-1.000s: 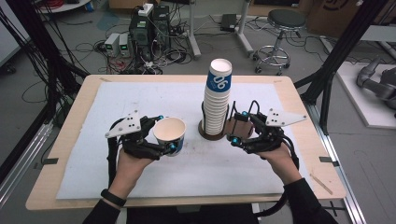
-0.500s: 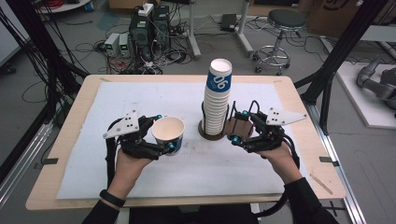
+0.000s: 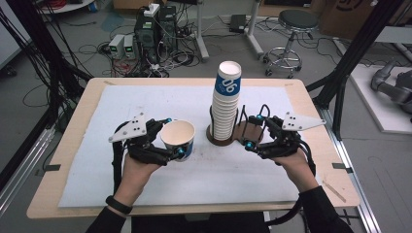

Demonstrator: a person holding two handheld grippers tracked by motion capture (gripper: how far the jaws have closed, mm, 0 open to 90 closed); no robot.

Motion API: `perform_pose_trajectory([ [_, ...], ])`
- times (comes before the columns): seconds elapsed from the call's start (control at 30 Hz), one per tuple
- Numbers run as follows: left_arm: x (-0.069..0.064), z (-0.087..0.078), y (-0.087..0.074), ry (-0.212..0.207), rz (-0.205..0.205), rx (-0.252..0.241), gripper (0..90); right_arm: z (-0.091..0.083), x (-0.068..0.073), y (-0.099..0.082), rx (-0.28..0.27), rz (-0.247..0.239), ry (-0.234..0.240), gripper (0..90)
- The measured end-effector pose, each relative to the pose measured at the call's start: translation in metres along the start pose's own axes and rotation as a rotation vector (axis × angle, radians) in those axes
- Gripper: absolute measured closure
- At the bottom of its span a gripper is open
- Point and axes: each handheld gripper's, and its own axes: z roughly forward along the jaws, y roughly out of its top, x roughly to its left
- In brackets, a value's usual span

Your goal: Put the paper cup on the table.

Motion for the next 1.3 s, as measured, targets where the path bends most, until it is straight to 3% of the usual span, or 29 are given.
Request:
perform_pose_trajectory([
  [0.23, -0.003, 0.003, 0.003, -0.003, 0.008, 0.0, 20.4, -0.003, 0.001, 0.0, 0.004, -0.006, -0.007, 20.7],
  [0.47, 0.002, -0.002, 0.007, 0.042, 0.031, 0.002, 20.4, -0.005, -0.002, -0.003, 0.011, 0.002, -0.019, 20.7],
  [0.7, 0.015, -0.015, 0.008, 0.145, 0.041, 0.002, 20.1, -0.006, -0.002, -0.003, 0.013, -0.002, -0.022, 20.7],
  [1.07, 0.047, -0.035, 0.004, 0.339, 0.038, 0.024, 19.8, -0.007, -0.007, -0.003, 0.015, 0.004, -0.048, 20.9],
  [1.3, 0.063, -0.04, 0.001, 0.456, 0.073, -0.001, 19.7, -0.008, -0.008, -0.002, -0.001, 0.007, -0.034, 20.9],
])
